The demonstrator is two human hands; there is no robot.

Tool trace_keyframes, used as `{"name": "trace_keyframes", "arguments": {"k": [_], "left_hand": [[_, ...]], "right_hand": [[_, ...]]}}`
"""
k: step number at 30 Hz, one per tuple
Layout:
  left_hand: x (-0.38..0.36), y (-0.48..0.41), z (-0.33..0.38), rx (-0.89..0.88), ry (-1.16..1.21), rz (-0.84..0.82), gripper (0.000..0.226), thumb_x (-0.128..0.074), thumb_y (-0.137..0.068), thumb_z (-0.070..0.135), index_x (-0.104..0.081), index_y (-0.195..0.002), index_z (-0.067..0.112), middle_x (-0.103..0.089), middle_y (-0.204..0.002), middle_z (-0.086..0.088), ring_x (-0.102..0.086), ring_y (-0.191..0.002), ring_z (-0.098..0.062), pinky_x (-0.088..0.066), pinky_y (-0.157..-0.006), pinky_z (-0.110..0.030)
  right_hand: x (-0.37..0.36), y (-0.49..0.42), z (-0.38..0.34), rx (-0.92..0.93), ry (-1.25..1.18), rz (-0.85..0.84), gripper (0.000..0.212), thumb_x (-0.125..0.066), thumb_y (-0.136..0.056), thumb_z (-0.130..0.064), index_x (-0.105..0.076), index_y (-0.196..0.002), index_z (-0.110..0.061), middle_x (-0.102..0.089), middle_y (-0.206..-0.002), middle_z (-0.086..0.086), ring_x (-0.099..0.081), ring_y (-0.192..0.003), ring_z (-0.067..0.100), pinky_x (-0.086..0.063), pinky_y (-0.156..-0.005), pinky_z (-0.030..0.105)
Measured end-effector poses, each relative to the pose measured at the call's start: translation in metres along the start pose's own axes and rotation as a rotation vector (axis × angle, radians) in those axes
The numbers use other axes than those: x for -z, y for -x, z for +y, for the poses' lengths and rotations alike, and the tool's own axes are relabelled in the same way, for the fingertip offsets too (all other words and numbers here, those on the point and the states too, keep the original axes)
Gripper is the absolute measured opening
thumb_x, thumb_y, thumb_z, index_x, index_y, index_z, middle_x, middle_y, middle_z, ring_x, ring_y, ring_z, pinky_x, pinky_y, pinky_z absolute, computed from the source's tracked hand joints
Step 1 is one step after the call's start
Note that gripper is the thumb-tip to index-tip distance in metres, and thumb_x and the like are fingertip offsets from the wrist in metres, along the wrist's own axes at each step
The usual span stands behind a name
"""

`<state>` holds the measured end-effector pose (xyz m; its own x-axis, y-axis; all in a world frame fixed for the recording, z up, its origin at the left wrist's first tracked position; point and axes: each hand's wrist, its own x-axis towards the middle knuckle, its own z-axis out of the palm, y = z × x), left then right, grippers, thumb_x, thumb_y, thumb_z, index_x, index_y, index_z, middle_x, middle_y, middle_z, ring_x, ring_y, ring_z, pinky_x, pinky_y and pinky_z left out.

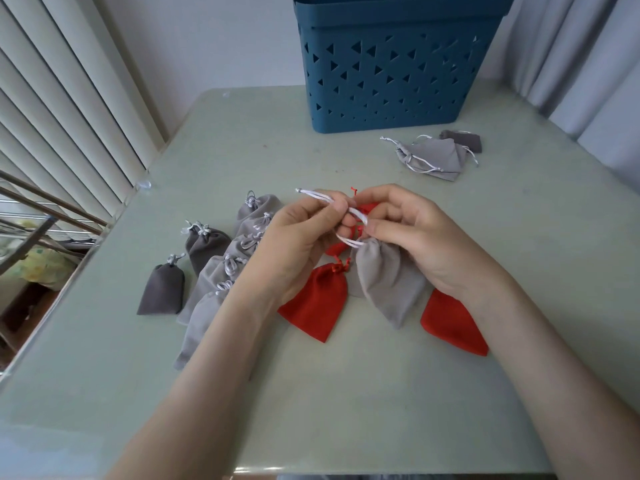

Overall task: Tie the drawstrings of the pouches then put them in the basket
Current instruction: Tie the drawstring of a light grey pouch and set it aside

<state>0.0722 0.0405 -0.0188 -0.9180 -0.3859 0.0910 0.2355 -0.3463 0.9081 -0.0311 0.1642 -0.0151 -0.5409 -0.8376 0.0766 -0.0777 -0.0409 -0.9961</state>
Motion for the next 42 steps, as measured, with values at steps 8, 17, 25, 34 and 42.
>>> {"name": "trace_keyframes", "arguments": {"k": [8,17,25,34,42], "left_hand": [[0.005,0.004,-0.021,-0.442,-1.174,0.221,0.008,-0.059,-0.085,0.012,-0.064,-0.091,0.015,-0.068,-0.081,0.005,-0.061,-0.074,-0.012,-0.046,-0.068,-0.020],[0.004,0.005,-0.022,-0.798,-1.236,0.279,0.007,-0.060,-0.086,0.012,-0.065,-0.091,0.012,-0.064,-0.082,0.005,-0.052,-0.076,-0.010,-0.037,-0.068,-0.016],[-0.005,0.009,-0.015,-0.563,-0.883,0.316,0.013,-0.057,-0.090,0.023,-0.054,-0.079,0.030,-0.069,-0.090,0.017,-0.065,-0.093,-0.003,-0.047,-0.079,-0.019],[0.002,0.004,-0.014,-0.429,-0.601,0.545,0.016,-0.046,-0.089,0.021,-0.047,-0.074,0.026,-0.063,-0.068,0.011,-0.057,-0.069,-0.006,-0.045,-0.068,-0.026],[-0.008,0.006,-0.007,-0.327,-0.335,0.267,0.016,-0.042,-0.099,0.006,-0.041,-0.084,0.009,-0.056,-0.051,0.003,-0.047,-0.046,-0.011,-0.040,-0.049,-0.017]], "right_hand": [[0.000,0.001,0.002,0.027,0.004,0.018,0.015,-0.059,-0.083,-0.011,-0.062,-0.098,-0.014,-0.063,-0.070,-0.001,-0.058,-0.069,0.006,-0.044,-0.072,0.014],[-0.011,-0.002,0.010,-0.085,-0.142,-0.012,0.014,-0.051,-0.095,-0.007,-0.065,-0.092,-0.011,-0.070,-0.082,0.005,-0.063,-0.076,0.013,-0.050,-0.071,0.019],[-0.008,-0.005,0.009,-0.037,-0.151,0.211,0.017,-0.053,-0.094,-0.010,-0.064,-0.081,-0.009,-0.068,-0.072,0.005,-0.060,-0.068,0.016,-0.048,-0.061,0.023],[0.008,-0.006,-0.002,0.176,-0.389,0.450,0.029,-0.041,-0.098,-0.005,-0.051,-0.071,-0.009,-0.063,-0.073,0.013,-0.066,-0.073,0.026,-0.055,-0.072,0.030],[0.007,-0.004,-0.002,0.358,-0.393,0.264,0.009,-0.047,-0.092,-0.012,-0.052,-0.084,-0.011,-0.069,-0.085,0.013,-0.066,-0.070,0.023,-0.051,-0.064,0.025]]}}
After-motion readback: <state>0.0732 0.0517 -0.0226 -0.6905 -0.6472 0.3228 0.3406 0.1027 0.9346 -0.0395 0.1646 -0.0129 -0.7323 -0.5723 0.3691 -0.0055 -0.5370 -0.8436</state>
